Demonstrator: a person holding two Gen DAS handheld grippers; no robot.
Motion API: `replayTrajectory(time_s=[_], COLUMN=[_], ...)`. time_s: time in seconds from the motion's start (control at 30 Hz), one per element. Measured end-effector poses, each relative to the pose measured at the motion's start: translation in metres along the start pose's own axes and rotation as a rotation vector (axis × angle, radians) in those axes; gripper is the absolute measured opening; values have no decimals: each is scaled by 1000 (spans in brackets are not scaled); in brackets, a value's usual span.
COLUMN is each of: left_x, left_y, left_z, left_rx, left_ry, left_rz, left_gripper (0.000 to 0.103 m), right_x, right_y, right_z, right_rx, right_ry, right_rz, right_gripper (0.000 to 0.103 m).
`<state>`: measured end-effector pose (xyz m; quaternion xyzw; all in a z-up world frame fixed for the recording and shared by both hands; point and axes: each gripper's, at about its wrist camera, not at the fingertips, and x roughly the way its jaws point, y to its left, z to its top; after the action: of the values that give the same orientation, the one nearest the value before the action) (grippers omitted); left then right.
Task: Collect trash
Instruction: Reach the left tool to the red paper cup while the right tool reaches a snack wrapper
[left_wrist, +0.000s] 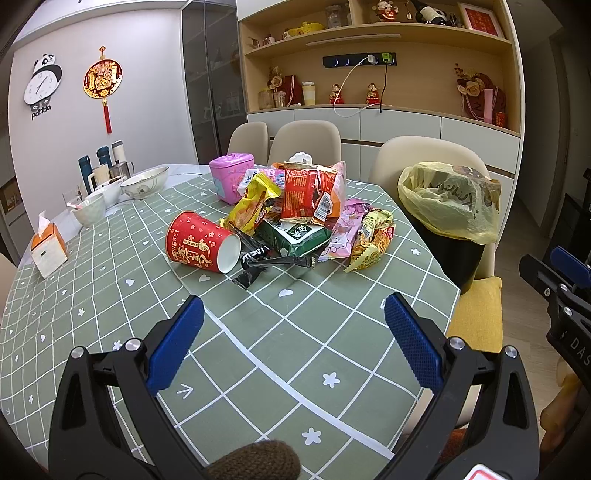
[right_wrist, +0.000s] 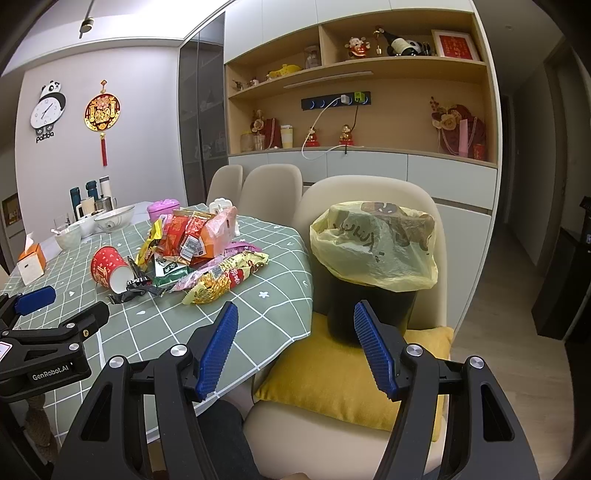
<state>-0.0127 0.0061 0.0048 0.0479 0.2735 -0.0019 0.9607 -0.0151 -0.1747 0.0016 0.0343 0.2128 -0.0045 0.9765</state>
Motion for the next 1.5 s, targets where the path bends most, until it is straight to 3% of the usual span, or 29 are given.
replayTrajectory(time_s=[0.3, 0.4, 0.5, 0.57, 0.8, 0.97, 1.1, 1.23, 1.33, 1.5], left_x=[22, 36, 56, 66, 107, 121, 139, 165, 187, 205], left_y=[-1, 0, 9, 17, 68, 115, 148, 158, 168, 174], left_z=[0, 2, 11, 19, 54, 57, 52, 51, 58, 67], left_rx=[18, 24, 16, 0, -128, -186, -330, -392, -457, -456], left_ry=[44, 36, 78, 69, 79, 101, 178, 243, 285, 289], left_rz=[-58, -80, -154, -149, -99, -8, -50, -50, -90, -120], left_gripper=[94, 94, 94, 94, 94, 94, 94, 93, 85, 74], right_x=[22, 40, 62, 79, 120, 138, 151, 159, 166, 169], right_y=[-23, -37, -50, -59, -56, -34, -20, -9, -4, 6], right_z=[11, 19, 24, 28, 35, 38, 41, 42, 43, 50], right_rx=[-8, -1, 9, 31, 31, -24, -43, -62, -59, -54], right_ry=[3, 3, 24, 50, 87, 92, 101, 111, 137, 150], right_rz=[-41, -51, -59, -32, 6, 24, 55, 62, 79, 109], right_gripper=[62, 62, 62, 62, 62, 62, 62, 62, 62, 62])
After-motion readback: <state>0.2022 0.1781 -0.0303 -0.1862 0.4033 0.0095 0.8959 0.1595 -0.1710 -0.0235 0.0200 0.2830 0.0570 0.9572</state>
